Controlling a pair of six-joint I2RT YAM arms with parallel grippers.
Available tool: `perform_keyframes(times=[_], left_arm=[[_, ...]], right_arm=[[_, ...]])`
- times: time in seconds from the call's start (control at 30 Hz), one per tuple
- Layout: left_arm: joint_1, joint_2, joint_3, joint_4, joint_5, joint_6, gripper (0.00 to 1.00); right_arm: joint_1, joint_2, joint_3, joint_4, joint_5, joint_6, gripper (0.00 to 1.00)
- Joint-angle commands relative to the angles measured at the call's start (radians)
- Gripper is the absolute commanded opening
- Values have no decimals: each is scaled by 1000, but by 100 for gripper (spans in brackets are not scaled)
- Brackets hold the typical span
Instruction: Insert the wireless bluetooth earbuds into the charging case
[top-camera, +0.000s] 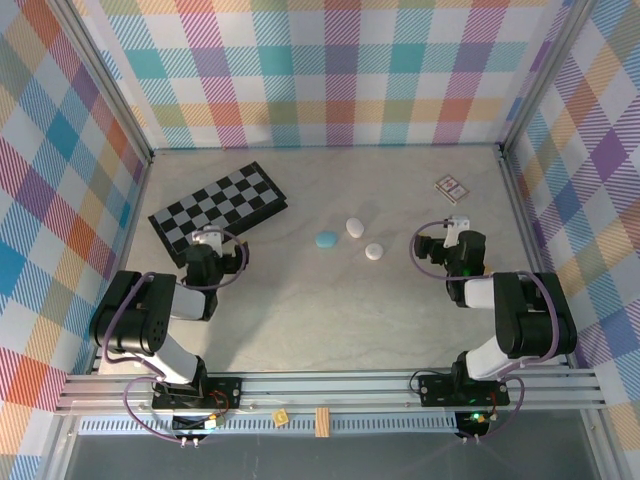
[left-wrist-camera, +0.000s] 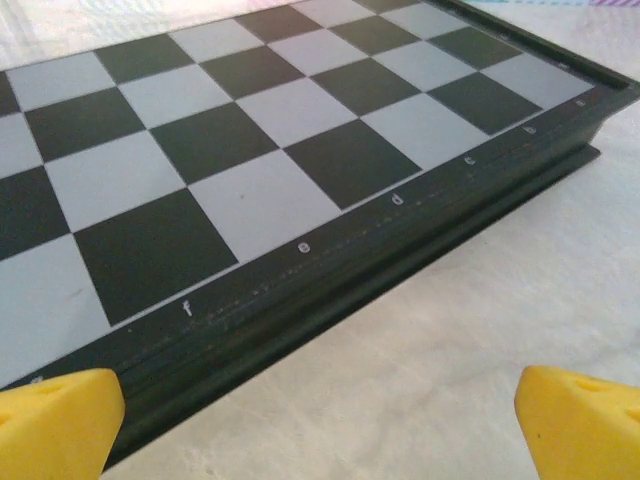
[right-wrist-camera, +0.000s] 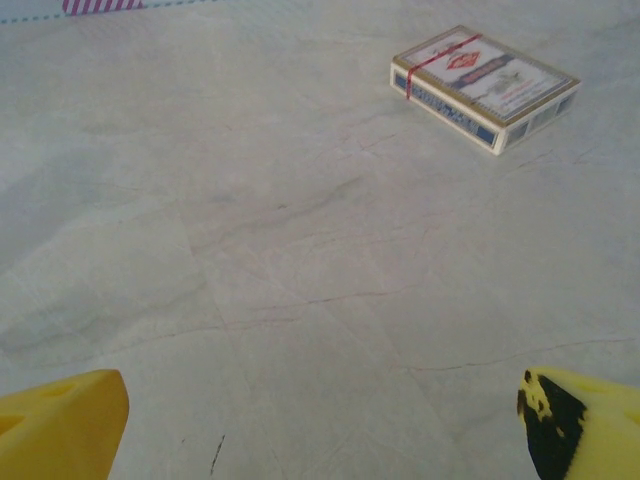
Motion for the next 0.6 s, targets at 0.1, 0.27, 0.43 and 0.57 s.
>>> perform_keyframes(times=[0.1, 0.27, 0.43, 0.57], left_arm=[[15, 1, 83, -74, 1, -11, 100], [15, 0, 83, -74, 0, -9, 100], [15, 1, 83, -73, 0, -10, 100], [15, 1, 83, -74, -1, -9, 100]], right_arm=[[-8, 5, 29, 46, -33, 6, 99], [-9, 4, 30, 44, -32, 6, 99], [-9, 4, 30, 44, -32, 5, 99], [-8, 4, 31, 44, -32, 5, 99]])
